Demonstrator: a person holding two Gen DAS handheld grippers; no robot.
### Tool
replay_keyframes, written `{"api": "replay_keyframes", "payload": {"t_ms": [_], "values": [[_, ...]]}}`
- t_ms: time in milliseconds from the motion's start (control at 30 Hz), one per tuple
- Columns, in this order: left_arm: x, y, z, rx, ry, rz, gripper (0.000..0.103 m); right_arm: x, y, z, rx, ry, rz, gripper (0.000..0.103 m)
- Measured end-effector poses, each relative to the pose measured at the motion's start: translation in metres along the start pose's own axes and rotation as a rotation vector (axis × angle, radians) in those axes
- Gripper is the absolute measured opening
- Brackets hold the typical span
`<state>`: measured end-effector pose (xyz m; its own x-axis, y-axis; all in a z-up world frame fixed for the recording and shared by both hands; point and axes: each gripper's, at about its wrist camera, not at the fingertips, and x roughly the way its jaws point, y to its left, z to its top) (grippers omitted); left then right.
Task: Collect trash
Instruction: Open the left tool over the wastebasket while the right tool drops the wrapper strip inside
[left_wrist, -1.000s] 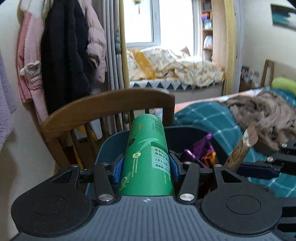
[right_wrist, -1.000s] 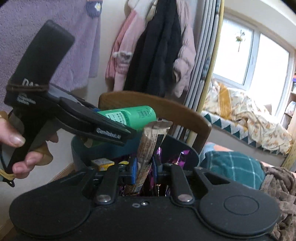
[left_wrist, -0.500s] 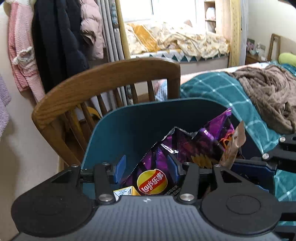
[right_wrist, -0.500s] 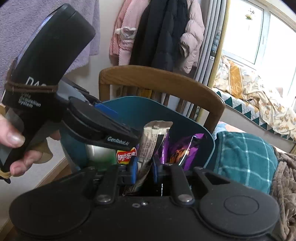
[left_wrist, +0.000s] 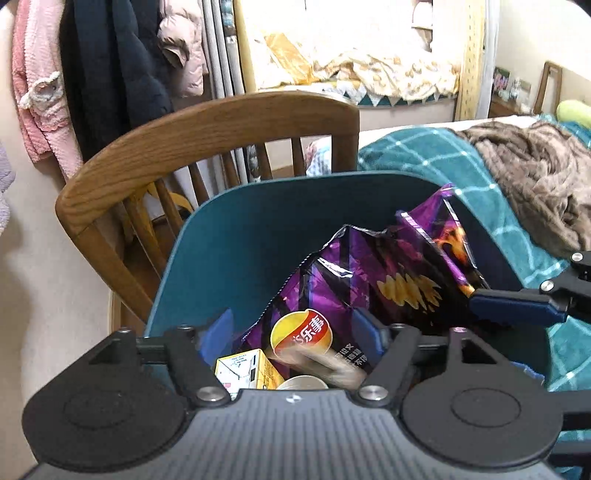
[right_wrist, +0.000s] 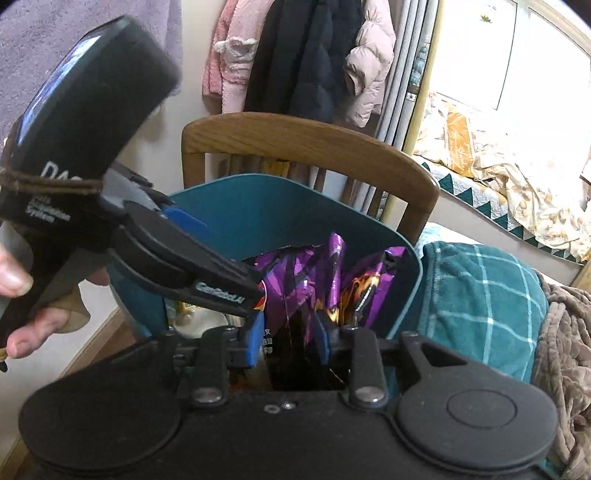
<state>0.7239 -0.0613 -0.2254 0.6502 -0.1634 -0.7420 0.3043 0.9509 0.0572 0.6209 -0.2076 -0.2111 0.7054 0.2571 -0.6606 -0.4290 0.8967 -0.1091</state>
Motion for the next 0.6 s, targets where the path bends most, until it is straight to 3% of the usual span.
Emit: {"api": "replay_keyframes", "payload": {"t_ms": [133, 600], "values": [[-0.014, 0.004, -0.005, -0.009, -0.025, -0.002, 0.078, -0.015, -0.003, -0.002, 0.02, -0.033, -0.008, 0.052], [-0.077, 0.012, -0.026, 0.015, -0.134, 0.008, 0.078, -0.076, 0.006, -0.001, 0.067, -0.153, 0.006, 0.075]]}}
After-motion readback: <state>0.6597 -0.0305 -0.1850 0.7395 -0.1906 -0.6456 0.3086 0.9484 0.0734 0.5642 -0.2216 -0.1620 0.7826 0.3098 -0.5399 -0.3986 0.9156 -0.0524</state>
